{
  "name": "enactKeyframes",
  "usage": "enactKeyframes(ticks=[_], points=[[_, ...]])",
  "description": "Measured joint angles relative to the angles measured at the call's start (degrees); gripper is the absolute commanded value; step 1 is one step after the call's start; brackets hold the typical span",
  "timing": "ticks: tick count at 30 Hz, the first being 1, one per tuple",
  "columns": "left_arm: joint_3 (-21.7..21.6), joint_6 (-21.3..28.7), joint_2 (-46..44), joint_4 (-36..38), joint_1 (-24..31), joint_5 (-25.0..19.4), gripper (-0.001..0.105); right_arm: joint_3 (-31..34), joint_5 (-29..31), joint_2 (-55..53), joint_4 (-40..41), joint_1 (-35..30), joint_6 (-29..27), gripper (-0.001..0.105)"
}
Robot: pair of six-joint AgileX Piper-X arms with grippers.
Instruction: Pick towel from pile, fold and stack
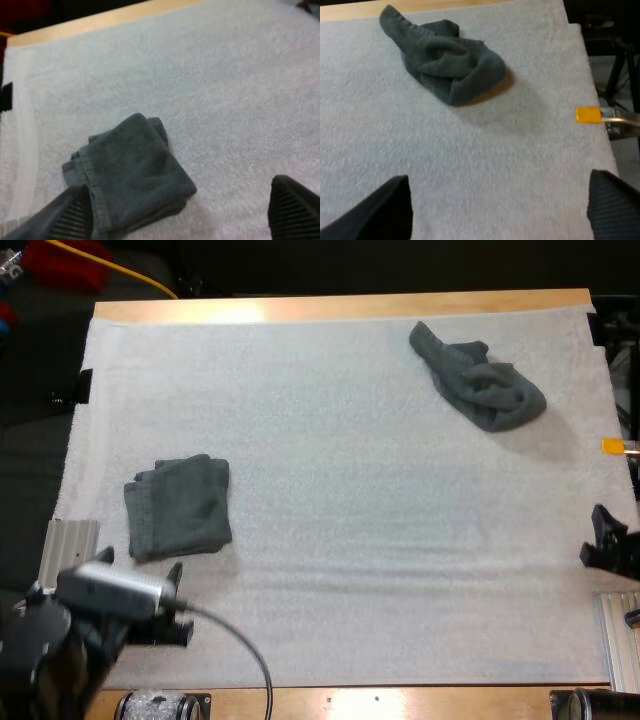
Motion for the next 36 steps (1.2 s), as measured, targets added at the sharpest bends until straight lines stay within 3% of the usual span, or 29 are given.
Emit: enactKeyframes(ticks=[8, 15, 26, 36], points=[[0.26, 0.00, -12.10, 1.23, 0.00, 0.00, 0.070, 0.00, -1.28, -10.15, 2.25, 0.00, 0.29, 0.070], [0.26, 0.00, -20.10, 3.81, 0.00, 0.00, 0.070, 0.00, -1.35, -18.16, 2.49, 0.00, 7.83, 0.070], [0.60, 0.00, -20.69, 14.91, 0.00, 0.00, 0.070, -0.20, -1.70, -26.96, 13.03, 0.00, 6.37, 0.070], [0.60, 0.00, -20.69, 15.73, 0.00, 0.04, 0.070, -0.34, -2.64, -26.95, 15.15, 0.15, 4.60, 0.070]])
